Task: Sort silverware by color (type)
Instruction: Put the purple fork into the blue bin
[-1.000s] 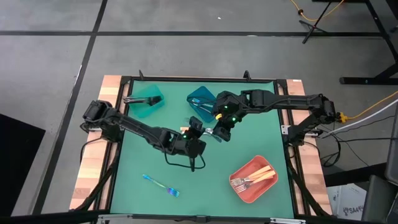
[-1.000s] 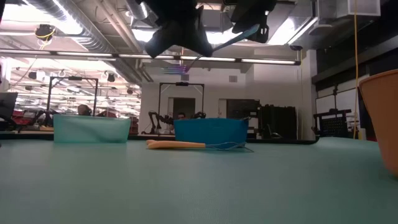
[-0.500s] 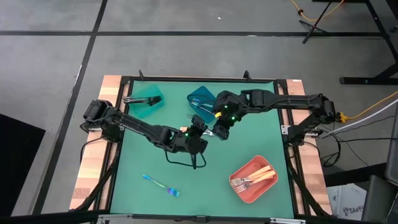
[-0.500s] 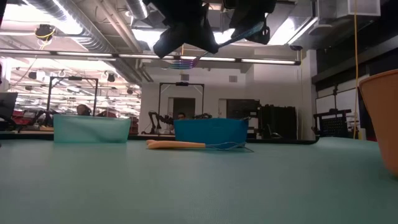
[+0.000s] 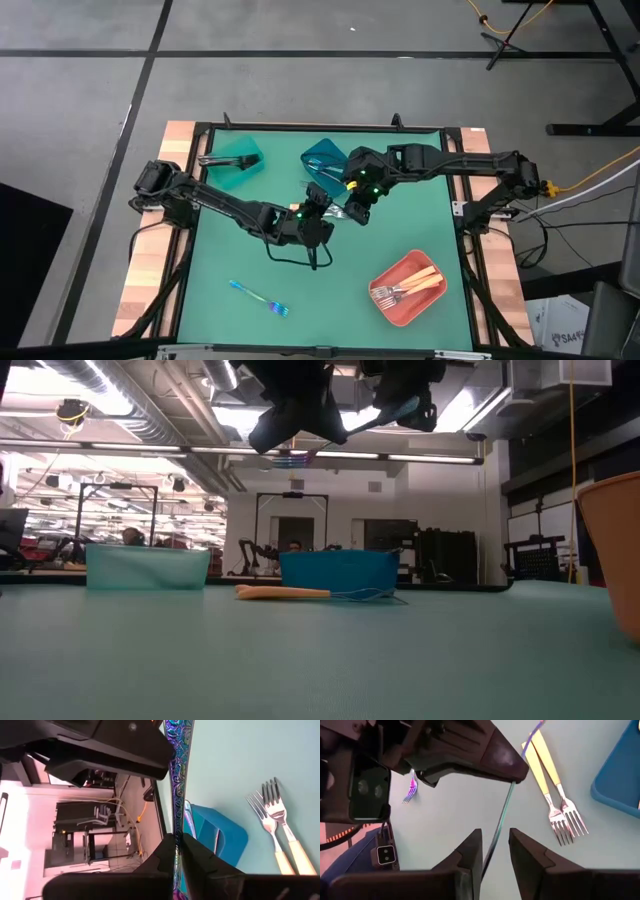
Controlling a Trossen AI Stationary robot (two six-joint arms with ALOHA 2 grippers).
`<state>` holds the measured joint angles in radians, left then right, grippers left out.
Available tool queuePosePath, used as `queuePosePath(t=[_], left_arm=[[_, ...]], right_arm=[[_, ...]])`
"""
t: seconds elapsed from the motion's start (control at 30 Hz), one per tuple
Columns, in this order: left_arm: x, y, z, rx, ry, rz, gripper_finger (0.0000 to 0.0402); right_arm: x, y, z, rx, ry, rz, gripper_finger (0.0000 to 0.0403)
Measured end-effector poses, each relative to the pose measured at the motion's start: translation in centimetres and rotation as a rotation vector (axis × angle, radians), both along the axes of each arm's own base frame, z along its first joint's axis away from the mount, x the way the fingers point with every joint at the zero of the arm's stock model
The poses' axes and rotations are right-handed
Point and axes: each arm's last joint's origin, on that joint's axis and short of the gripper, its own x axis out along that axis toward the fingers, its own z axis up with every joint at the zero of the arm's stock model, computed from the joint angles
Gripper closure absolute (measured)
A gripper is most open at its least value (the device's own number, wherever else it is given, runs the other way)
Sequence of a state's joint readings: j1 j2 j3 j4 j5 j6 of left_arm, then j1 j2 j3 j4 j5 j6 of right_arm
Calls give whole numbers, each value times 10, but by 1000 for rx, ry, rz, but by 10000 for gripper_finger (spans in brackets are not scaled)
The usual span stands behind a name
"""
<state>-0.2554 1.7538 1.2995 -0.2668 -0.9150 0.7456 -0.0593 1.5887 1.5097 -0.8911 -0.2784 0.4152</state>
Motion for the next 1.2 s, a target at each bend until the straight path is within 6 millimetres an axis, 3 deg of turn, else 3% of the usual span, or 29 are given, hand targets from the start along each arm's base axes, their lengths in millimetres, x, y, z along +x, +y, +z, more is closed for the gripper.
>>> queuePosePath(t=[0.83, 1.2], left_arm=[[5, 10, 3, -23, -48, 17, 391], [5, 10, 3, -19, -47, 21, 391]], right_arm=[[-2, 0, -2, -13, 19, 23, 315], [-3, 0, -2, -30, 29, 27, 394]])
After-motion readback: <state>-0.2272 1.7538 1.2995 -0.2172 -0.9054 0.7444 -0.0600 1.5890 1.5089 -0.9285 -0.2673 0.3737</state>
